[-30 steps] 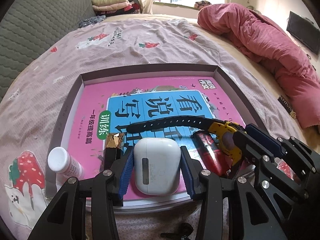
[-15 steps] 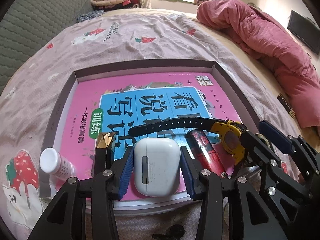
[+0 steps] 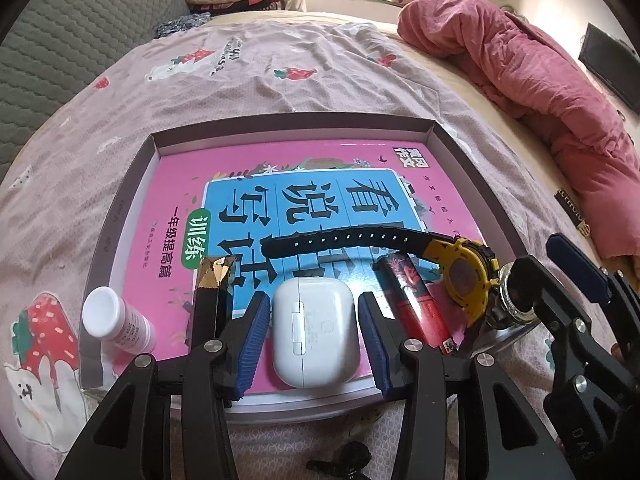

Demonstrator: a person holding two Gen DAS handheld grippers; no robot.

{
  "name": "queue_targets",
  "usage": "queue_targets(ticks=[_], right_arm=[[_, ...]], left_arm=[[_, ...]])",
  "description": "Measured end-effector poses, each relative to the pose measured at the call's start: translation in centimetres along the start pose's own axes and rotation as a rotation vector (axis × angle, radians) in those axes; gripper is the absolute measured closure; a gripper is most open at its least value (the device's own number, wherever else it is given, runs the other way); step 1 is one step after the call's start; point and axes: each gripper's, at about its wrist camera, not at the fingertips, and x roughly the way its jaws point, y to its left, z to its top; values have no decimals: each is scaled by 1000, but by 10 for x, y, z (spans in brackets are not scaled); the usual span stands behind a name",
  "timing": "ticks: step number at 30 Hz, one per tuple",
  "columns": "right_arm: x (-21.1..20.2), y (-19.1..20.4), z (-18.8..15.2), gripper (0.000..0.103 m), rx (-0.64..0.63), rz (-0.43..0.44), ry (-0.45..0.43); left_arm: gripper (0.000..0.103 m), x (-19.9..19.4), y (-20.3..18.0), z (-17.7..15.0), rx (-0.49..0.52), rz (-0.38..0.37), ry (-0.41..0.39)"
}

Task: Organize rigid objects
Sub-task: 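Open both tools, releasing the earbud case and tape measure, and withdraw from the tray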

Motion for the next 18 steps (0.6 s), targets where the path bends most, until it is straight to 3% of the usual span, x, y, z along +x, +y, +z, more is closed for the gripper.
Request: queue_targets(ticks=[7, 12, 18], right_arm=[[-7, -4, 0, 55, 30, 24, -3], [-16, -4, -4, 54, 35, 40, -1], [-28, -7, -8, 49, 52, 46, 3]], left_arm=[[55, -9, 4, -4, -12, -11, -7], [47, -29, 13, -7, -38, -27, -52], [46, -54, 23, -20, -49, -25, -74]])
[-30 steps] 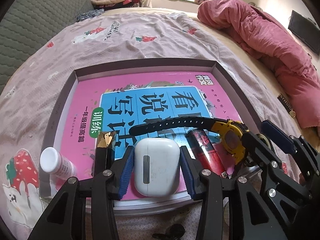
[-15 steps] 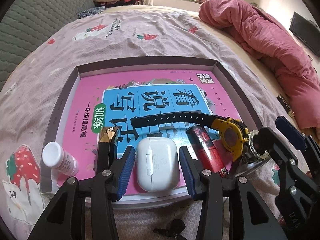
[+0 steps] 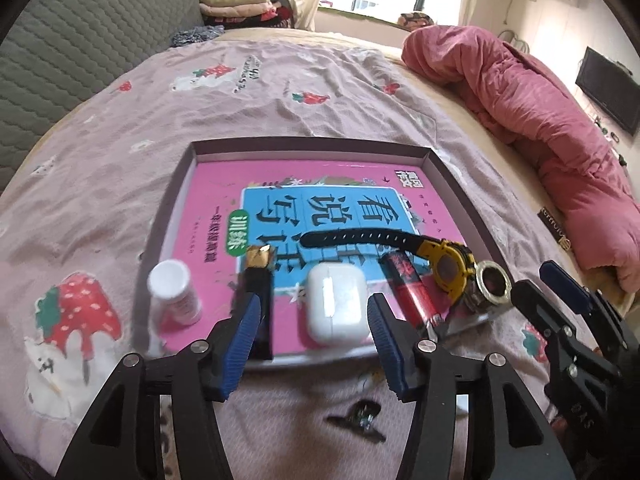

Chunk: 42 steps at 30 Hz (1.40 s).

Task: Organize rigid objects
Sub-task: 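Open both tools, releasing the earbud case and tape measure, and withdraw from the tray, then grasp the black hair clip with the left tool while the right tool grasps the white bottle cap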

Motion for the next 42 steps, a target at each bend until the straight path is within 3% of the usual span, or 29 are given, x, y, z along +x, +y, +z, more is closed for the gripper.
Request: queue_targets(ticks=[21, 42], right_arm=[[-21, 4, -24, 48, -16, -12, 87], [-3, 24, -52, 48, -97, 49, 242]], left_arm=[[45, -26, -15, -40, 65, -14, 46], [45, 3, -14, -66, 51, -34, 165]])
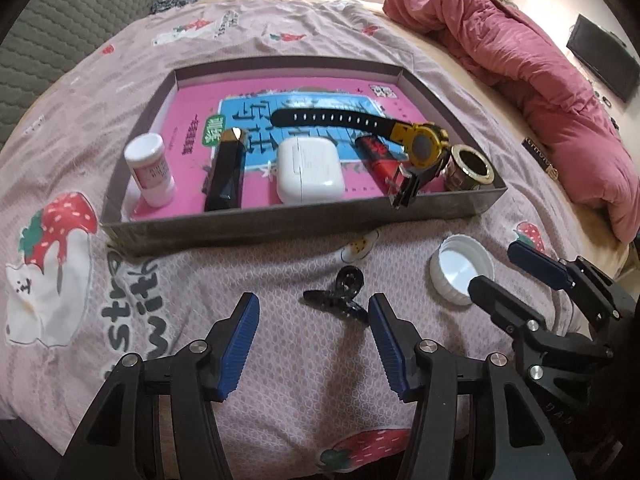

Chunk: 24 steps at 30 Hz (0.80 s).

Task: Organize rigid objects
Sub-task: 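Grasp the black hair clip with the left tool while the right tool grasps the white bottle cap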

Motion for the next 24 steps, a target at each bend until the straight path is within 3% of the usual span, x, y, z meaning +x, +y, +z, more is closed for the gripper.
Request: queue_targets(ticks=[16, 24], right_arm=[[27, 5, -6, 48, -21, 14, 57], [33, 10, -6, 48, -58, -3, 34]], left_arm=[[44, 21, -3, 1, 8, 5, -1], [44, 26, 0, 5, -16, -23, -8]])
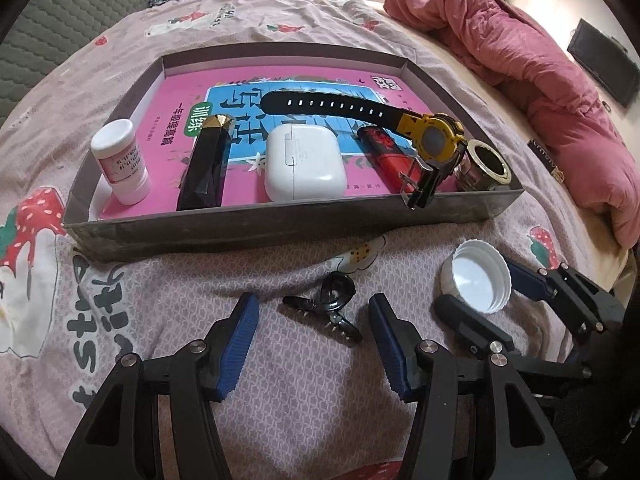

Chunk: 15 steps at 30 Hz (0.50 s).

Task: Organize rigid objects
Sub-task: 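Grasp the black hair clip with the left tool while the right tool grasps the white bottle cap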

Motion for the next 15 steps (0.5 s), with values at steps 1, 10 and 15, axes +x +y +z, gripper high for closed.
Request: queue_targets(ticks=[1, 10, 15], right_arm=[[0, 0, 0, 49, -1, 3, -3], [-9, -1, 2, 53, -9, 27, -36], [-31, -4, 7, 53, 8, 37, -98]], left_arm=[[44, 0, 0, 0, 0, 0, -3], [67, -4, 1, 0, 18, 20, -7], [68, -20, 3, -1, 16, 7, -38]])
